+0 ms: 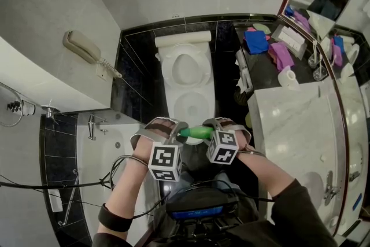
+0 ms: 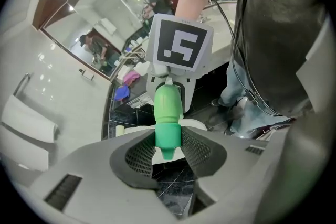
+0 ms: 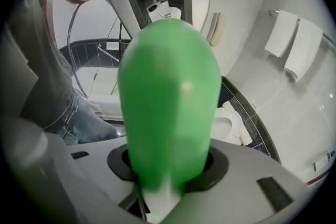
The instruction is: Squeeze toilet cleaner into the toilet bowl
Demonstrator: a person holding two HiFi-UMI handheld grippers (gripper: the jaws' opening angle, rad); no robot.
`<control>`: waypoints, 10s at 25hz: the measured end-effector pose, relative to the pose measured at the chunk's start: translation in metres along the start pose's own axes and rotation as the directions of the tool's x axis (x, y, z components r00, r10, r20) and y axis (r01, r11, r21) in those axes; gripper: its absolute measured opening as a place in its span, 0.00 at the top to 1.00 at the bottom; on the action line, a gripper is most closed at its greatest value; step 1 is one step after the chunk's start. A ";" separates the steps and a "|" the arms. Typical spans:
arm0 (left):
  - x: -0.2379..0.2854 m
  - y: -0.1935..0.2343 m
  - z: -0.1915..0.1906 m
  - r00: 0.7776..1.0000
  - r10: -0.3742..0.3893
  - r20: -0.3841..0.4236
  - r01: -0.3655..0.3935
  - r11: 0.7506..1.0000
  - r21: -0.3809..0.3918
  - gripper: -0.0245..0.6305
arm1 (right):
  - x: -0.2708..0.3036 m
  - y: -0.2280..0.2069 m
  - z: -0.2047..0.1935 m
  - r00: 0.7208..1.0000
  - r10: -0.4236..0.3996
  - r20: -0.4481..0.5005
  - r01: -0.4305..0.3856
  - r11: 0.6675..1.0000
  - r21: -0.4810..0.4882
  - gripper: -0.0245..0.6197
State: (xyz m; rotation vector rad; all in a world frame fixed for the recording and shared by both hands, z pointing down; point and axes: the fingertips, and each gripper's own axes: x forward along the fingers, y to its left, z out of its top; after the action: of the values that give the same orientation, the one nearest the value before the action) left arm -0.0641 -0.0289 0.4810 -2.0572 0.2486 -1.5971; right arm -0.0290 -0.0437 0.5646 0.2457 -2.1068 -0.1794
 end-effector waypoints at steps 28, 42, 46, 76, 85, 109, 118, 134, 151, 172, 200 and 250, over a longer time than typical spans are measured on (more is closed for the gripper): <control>-0.038 0.072 0.019 0.746 0.644 0.168 -0.658 0.674 0.336 0.71 | -0.038 0.027 0.059 0.792 0.470 0.391 -0.598 0.727 0.338 0.68; -0.014 0.038 0.015 0.969 0.237 0.065 -0.242 0.968 0.071 0.73 | -0.006 -0.008 0.008 0.992 0.114 0.054 -0.121 0.984 0.133 0.68; -0.003 0.026 0.001 0.993 0.120 0.003 -0.120 0.991 0.058 0.73 | -0.004 -0.017 0.005 1.000 0.002 0.029 -0.003 0.999 0.048 0.68; -0.044 0.065 0.029 0.731 0.657 0.185 -0.677 0.664 0.318 0.52 | -0.042 0.039 0.056 0.779 0.485 0.397 -0.612 0.725 0.316 0.68; -0.030 0.054 0.025 0.821 0.554 0.139 -0.569 0.776 0.273 0.72 | -0.028 0.030 0.039 0.860 0.421 0.289 -0.497 0.819 0.288 0.68; -0.023 0.055 -0.005 0.907 0.418 0.048 -0.415 0.907 -0.067 0.72 | -0.027 -0.003 0.013 0.961 0.192 0.197 -0.243 0.929 0.278 0.68; -0.022 0.052 -0.029 0.879 0.473 0.065 -0.370 0.761 -0.532 0.72 | -0.031 -0.023 0.000 0.966 0.077 0.246 -0.171 0.906 0.387 0.67; -0.012 0.022 -0.076 0.786 0.605 0.131 -0.045 0.266 -0.963 0.72 | -0.016 -0.021 -0.041 0.944 -0.086 0.318 -0.117 0.815 0.567 0.67; -0.011 0.022 -0.090 0.755 0.647 0.110 -0.031 0.202 -0.979 0.72 | -0.017 -0.023 -0.047 0.937 -0.115 0.331 -0.126 0.770 0.625 0.67; -0.019 0.013 -0.086 0.767 0.624 0.151 -0.059 0.302 -0.951 0.72 | 0.016 -0.004 -0.027 0.938 -0.012 0.347 -0.203 0.791 0.577 0.66; 0.053 -0.029 -0.108 0.772 0.634 -0.045 -0.183 0.154 -0.971 0.72 | 0.140 0.048 -0.047 0.754 0.402 0.519 -0.657 0.469 0.591 0.67; 0.369 -0.147 -0.220 0.873 0.487 0.037 -0.094 0.244 -0.965 0.72 | 0.477 0.214 -0.217 0.547 0.533 0.646 -0.638 -0.234 0.734 0.68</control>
State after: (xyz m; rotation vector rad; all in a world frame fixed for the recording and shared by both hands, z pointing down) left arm -0.1900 -0.1312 0.9050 -2.7845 1.7533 -0.7633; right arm -0.1090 0.0394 1.1188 -0.1298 -1.7802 1.9821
